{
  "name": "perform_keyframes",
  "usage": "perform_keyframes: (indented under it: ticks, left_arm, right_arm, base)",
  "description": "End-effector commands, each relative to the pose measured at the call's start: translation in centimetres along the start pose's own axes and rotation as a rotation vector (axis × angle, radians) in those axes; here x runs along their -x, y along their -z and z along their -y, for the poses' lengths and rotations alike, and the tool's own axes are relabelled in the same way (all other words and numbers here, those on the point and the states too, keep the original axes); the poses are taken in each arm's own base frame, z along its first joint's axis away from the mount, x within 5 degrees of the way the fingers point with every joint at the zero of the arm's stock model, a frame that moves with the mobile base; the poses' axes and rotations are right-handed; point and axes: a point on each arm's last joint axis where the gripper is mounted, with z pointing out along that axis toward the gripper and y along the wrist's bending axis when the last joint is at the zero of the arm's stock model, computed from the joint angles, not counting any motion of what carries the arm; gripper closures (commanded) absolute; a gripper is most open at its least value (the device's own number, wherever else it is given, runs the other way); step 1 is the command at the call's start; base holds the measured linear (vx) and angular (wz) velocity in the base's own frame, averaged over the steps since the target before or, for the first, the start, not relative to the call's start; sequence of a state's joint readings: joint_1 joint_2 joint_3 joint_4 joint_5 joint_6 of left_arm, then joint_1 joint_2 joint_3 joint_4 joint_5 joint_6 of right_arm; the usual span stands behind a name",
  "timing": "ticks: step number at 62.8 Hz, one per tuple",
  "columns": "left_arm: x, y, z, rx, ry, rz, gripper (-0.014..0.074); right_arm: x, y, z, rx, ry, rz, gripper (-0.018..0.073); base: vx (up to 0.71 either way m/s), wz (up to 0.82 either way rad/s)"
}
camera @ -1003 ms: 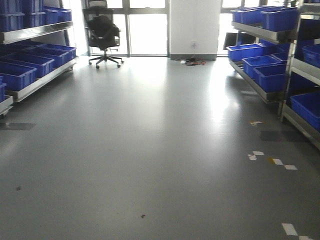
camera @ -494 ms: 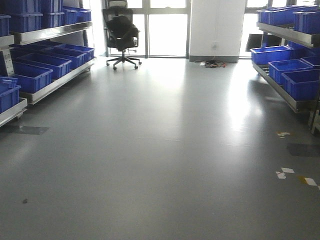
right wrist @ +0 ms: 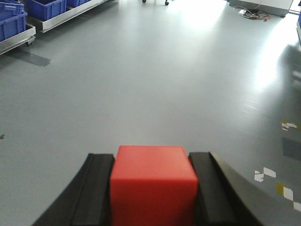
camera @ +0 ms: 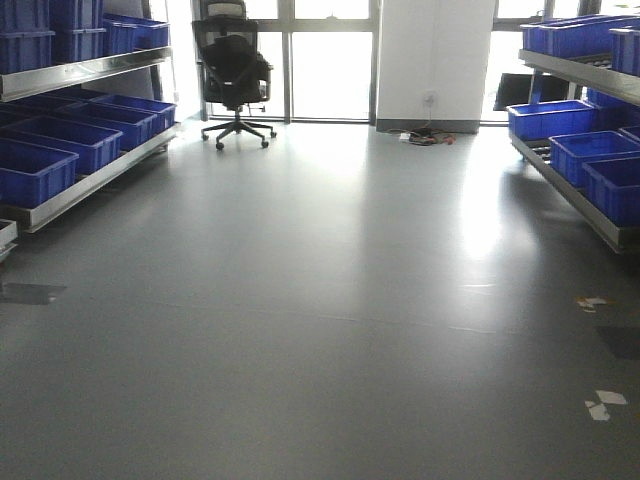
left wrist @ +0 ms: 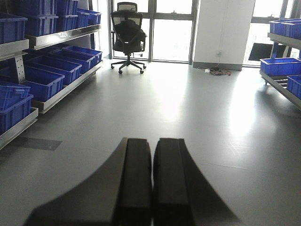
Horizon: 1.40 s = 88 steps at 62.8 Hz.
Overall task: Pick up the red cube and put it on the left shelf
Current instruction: 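Drive the base to the shelf rack holding the red cube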
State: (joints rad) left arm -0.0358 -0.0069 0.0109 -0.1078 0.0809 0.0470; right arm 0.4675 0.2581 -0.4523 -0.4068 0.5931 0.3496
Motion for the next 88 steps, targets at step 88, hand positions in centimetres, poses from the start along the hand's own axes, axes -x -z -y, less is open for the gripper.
perform_keyframes:
  ticks: [88]
  left_arm:
    - [0.08, 0.03, -0.09, 0.005, 0.012, 0.079, 0.0495]
  right_arm:
    - [1.39, 0.26, 0.02, 0.000, 0.033, 0.091, 0.0449]
  base:
    - [0.60, 0.34]
